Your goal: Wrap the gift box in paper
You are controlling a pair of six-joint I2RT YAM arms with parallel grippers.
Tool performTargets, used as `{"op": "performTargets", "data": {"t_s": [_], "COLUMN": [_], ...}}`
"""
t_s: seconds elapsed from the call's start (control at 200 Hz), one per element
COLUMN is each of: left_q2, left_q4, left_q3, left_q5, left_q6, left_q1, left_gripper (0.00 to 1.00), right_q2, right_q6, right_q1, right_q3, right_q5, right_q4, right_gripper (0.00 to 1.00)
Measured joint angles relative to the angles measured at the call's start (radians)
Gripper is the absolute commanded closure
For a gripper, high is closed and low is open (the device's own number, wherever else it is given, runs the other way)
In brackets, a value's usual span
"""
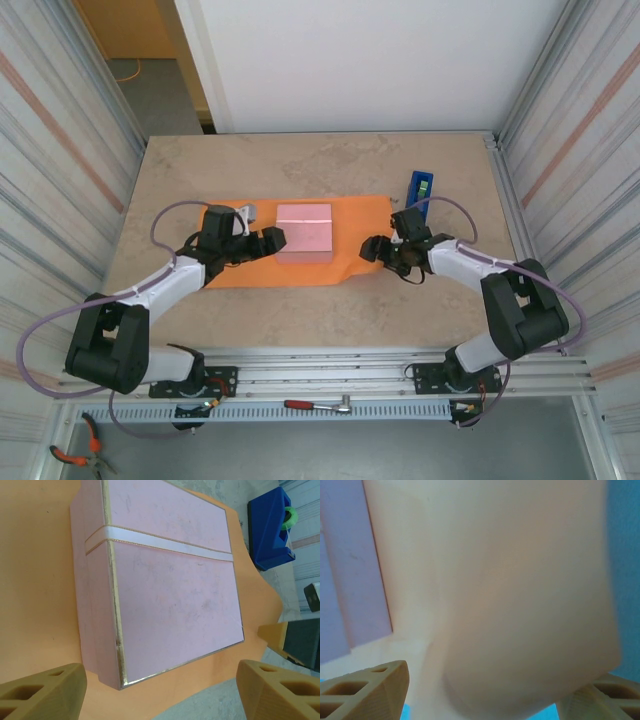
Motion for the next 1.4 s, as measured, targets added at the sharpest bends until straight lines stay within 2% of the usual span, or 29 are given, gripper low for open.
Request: {"op": "performTargets", "data": {"t_s": [0.165, 0.276, 0.641, 0.722, 0.902, 0.982, 1.228, 1.398], "left_q2": [0.0, 0.0, 0.0, -0.001, -0.005, -0.009, -0.028, -0.026], "left_q4": [0.0, 0.0, -0.001, -0.002, -0.011, -0.016, -0.036, -0.063], "left_q3": [0.0, 0.0, 0.004, 0.005, 0.022, 0.038, 0.088, 0.149], "left_q5": [0.0, 0.0, 0.0, 0.0, 0.0, 0.002, 0.011, 0.011], "left_q6": [0.0, 0.0, 0.0, 0.0, 0.001, 0.001, 0.0, -0.004], "left_q1": [-0.003, -0.003, -0.003, -0.003, -0.003, -0.003, -0.005, -0.044], "left_gripper": [0.21, 0.21, 0.21, 0.21, 0.21, 0.21, 0.21, 0.21], "right_q2": [0.021, 0.023, -0.043, -0.075, -0.121, -0.138, -0.148, -0.134], "right_q6": [0.001, -0.004, -0.008, -0.005, -0.003, -0.001, -0.001, -0.005], "right_q1": [-0.066, -0.099, -0.114, -0.114, -0.107, -0.087, 0.053, 0.158], "right_q3": [0.0, 0.0, -0.053, -0.077, -0.091, -0.089, 0.015, 0.117], "right_q5": [-0.046, -0.069, -0.093, -0.094, -0.094, -0.093, -0.085, -0.087], "right_q4": [0.088, 0.11, 0.101, 0.093, 0.056, 0.045, 0.003, 0.0], "right_gripper": [0.29, 0.36, 0.49, 0.56, 0.83, 0.9, 0.91, 0.9]}}
